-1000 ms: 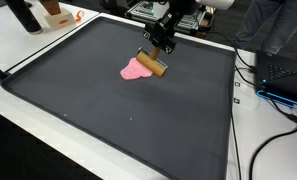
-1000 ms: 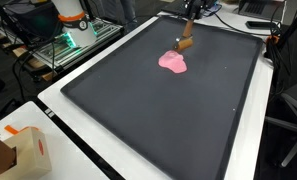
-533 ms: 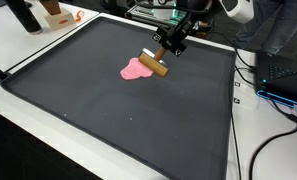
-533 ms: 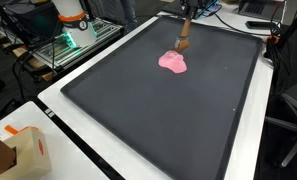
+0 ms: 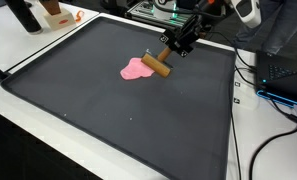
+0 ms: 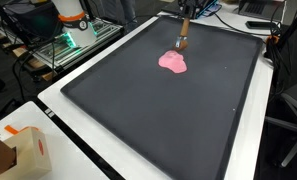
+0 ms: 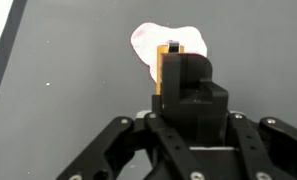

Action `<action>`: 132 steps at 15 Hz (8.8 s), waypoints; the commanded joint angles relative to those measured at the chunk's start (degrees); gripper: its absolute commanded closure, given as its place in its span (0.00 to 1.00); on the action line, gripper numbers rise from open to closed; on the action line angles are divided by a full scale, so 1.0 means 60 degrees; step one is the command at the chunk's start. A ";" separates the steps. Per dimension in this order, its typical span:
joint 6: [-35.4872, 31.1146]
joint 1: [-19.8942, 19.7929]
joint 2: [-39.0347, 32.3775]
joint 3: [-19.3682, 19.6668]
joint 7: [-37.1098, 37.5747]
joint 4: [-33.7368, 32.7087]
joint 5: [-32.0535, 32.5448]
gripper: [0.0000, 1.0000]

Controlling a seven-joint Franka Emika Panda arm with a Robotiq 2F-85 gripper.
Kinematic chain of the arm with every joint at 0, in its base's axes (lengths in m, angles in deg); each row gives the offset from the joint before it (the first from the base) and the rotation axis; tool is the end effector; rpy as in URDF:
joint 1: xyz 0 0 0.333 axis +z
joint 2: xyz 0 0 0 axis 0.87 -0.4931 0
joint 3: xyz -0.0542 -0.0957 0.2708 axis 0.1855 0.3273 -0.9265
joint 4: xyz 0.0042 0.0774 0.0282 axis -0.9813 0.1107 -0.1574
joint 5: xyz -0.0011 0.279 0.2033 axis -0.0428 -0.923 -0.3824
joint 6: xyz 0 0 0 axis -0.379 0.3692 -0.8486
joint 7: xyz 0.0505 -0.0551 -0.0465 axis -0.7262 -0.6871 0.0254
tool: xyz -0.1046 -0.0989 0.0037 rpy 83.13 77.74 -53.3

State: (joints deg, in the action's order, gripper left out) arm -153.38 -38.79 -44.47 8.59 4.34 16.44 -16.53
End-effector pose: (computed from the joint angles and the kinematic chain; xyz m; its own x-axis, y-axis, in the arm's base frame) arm 0.4859 0.2707 0.2960 -0.0734 0.8072 -0.5857 0.9869 0.1432 0.0737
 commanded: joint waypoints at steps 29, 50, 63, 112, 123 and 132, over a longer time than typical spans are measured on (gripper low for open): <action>-0.1479 -0.0524 0.2148 -0.0374 -0.0171 0.2162 -0.0301 0.77; -0.1840 -0.1990 0.4118 0.0926 0.0025 0.1899 -0.5405 0.77; -0.1320 -0.2421 0.4702 0.1670 0.2279 0.1073 -0.6210 0.77; -0.4321 -0.4091 0.3318 0.3022 0.5917 0.4523 -0.9509 0.77; -0.4125 -0.4179 0.2820 0.3060 0.6340 0.4466 -1.0370 0.77; -0.4333 -0.4140 0.2653 0.3022 0.6594 0.4379 -1.0541 0.77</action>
State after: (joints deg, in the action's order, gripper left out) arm -178.16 -63.78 -26.22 27.00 43.06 43.10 -78.06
